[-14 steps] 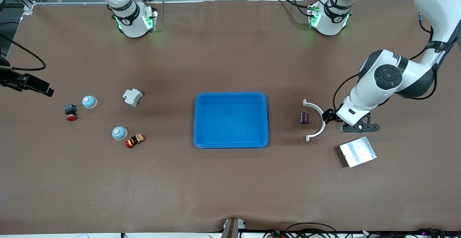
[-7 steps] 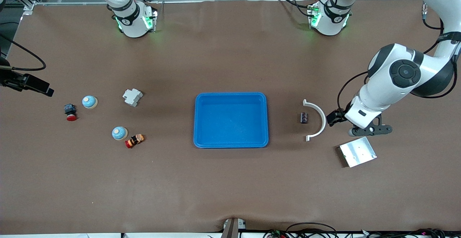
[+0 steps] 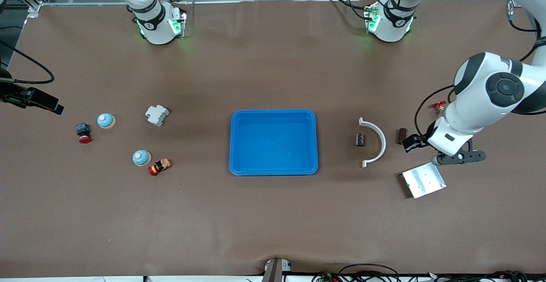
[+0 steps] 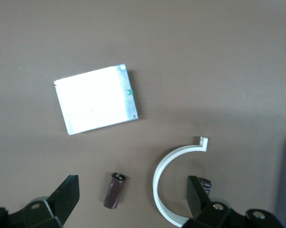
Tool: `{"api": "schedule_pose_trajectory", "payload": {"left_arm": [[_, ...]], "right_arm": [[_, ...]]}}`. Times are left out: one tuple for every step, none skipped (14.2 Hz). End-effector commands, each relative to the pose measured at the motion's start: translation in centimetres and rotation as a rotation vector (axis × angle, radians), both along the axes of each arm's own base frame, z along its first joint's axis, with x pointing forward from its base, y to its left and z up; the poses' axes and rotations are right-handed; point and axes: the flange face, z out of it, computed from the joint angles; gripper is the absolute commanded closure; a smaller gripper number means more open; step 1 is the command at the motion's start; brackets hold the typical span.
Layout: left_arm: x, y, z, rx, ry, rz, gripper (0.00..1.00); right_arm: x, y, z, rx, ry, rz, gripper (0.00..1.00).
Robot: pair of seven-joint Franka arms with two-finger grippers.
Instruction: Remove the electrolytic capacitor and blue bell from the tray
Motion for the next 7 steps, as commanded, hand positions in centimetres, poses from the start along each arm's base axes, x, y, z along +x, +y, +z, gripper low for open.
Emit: {"api": "schedule_pose_trajectory", "payload": {"left_arm": [[0.4, 0.6, 2.0, 0.010, -0.015, -0.007, 0.00], [0.5, 0.4, 2.3, 0.012, -0.014, -0.007, 0.00], [0.6, 0.3, 2.8, 0.023, 0.001, -0.022, 0.00], [0.8, 0.2, 3.7, 0.031, 0.013, -0.046, 0.00], [1.1, 0.1, 4.5, 0.034, 0.035, -0.053, 0.00], [1.4, 0.2, 4.7, 0.036, 0.062, -0.051, 0.00], [1.7, -0.4, 5.4, 0.045, 0.069, -0.051, 0.00]], "right_arm": [[0.1, -0.8, 0.4, 0.017, 0.000, -0.020, 0.00], [0.0, -0.7, 0.4, 0.017, 0.003, -0.018, 0.00], [0.0, -0.8, 0.3, 0.017, 0.008, -0.020, 0.00], [0.1, -0.7, 0.4, 0.017, 0.003, -0.017, 0.00], [0.1, -0.6, 0.3, 0.018, 0.005, -0.015, 0.00], [0.1, -0.6, 0.3, 0.017, 0.005, -0.017, 0.00], [0.1, -0.6, 0.3, 0.017, 0.005, -0.017, 0.00]]}}
